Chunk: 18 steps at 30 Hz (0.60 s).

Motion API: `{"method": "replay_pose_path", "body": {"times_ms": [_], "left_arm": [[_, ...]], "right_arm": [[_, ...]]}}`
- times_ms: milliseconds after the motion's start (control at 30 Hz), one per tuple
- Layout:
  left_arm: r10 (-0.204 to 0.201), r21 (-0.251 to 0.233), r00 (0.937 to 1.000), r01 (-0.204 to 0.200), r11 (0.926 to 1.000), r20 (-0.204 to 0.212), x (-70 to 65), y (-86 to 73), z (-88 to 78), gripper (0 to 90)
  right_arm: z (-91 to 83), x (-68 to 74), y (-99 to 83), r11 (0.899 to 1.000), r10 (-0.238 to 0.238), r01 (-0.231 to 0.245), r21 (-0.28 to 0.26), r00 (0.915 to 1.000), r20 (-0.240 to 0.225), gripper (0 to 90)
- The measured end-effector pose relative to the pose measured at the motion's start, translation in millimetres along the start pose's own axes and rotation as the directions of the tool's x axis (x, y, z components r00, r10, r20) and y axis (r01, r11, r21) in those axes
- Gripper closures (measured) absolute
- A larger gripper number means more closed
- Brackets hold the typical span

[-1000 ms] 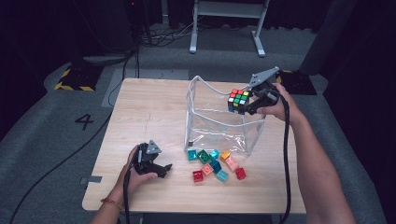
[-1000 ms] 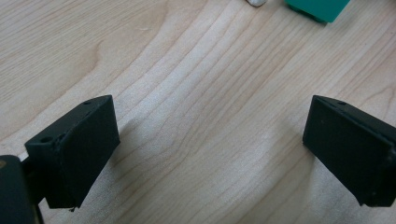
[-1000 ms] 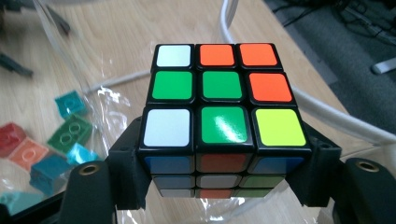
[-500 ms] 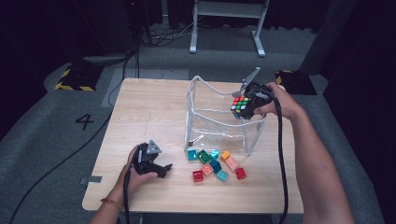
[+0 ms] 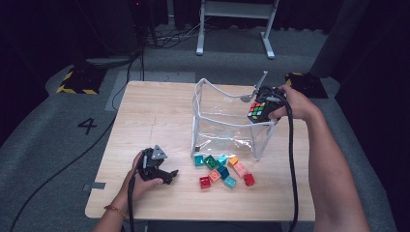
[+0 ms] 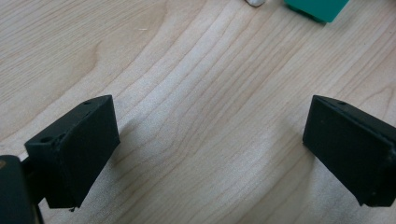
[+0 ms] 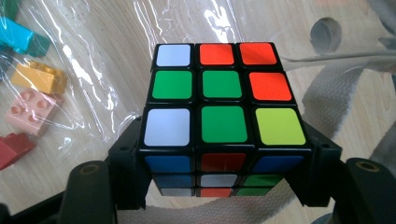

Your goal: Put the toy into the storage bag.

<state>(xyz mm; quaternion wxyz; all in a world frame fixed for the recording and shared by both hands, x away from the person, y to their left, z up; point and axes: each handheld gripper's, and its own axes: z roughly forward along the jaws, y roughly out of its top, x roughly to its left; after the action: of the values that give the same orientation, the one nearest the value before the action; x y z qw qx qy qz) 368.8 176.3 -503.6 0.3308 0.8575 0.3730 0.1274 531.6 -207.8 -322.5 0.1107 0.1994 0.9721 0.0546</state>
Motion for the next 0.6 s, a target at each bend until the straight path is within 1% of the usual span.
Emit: {"method": "replay_pose_path", "body": {"times_ms": [67, 167, 233, 300, 333, 400, 433, 467, 533, 600], "left_arm": [[0.0, 0.0, 1.0, 0.0, 1.0, 0.0, 0.0, 0.0, 0.0, 3.7], [0.0, 0.0, 1.0, 0.0, 1.0, 0.0, 0.0, 0.0, 0.0, 3.7], [0.0, 0.0, 1.0, 0.0, 1.0, 0.0, 0.0, 0.0, 0.0, 3.7], [0.0, 0.0, 1.0, 0.0, 1.0, 0.0, 0.0, 0.0, 0.0, 3.7], [0.0, 0.0, 1.0, 0.0, 1.0, 0.0, 0.0, 0.0, 0.0, 3.7], [0.0, 0.0, 1.0, 0.0, 1.0, -0.001, -0.1, 0.0, 0.1, 3.6], [0.0, -0.001, 1.0, 0.0, 1.0, -0.001, -0.2, 0.1, 0.2, 3.6], [0.001, -0.001, 1.0, -0.001, 1.0, -0.005, 0.0, 0.1, 0.1, 3.5], [0.001, -0.001, 1.0, -0.001, 1.0, -0.004, -0.1, 0.1, 0.1, 3.5], [0.001, -0.001, 1.0, -0.001, 1.0, -0.004, -0.1, 0.1, 0.1, 3.5]], "right_arm": [[0.9, 0.5, 0.4, 1.0, 0.003, -0.003, 0.01, 1.0, 0.001, 33.8], [0.2, 1.1, 0.3, 1.0, 0.016, -0.016, -0.008, 0.9998, 0.008, 33.2], [-1.5, 0.9, -0.4, 1.0, 0.013, -0.013, -0.015, 0.9998, 0.013, 32.6], [-4.3, 1.9, -1.3, 0.999, 0.027, -0.026, -0.031, 0.9992, 0.03, 32.4], [-4.9, 0.2, -2.0, 0.998, 0.002, 0.0, -0.056, 0.9993, 0.038, 32.2], [-6.4, -1.3, -3.8, 0.996, -0.019, 0.023, -0.081, 0.9987, 0.048, 32.1], [-8.0, -1.4, -5.1, 0.996, -0.016, 0.021, -0.091, 0.9984, 0.055, 32.1], [-9.2, -0.6, -6.5, 0.994, -0.005, 0.009, -0.109, 0.9991, 0.042, 32.1], [-12.5, -0.5, -10.0, 0.988, -0.003, 0.01, -0.156, 0.9987, 0.05, 32.0], [-16.8, 2.2, -14.4, 0.981, 0.021, -0.01, -0.193, 0.9985, 0.051, 31.2]]}}
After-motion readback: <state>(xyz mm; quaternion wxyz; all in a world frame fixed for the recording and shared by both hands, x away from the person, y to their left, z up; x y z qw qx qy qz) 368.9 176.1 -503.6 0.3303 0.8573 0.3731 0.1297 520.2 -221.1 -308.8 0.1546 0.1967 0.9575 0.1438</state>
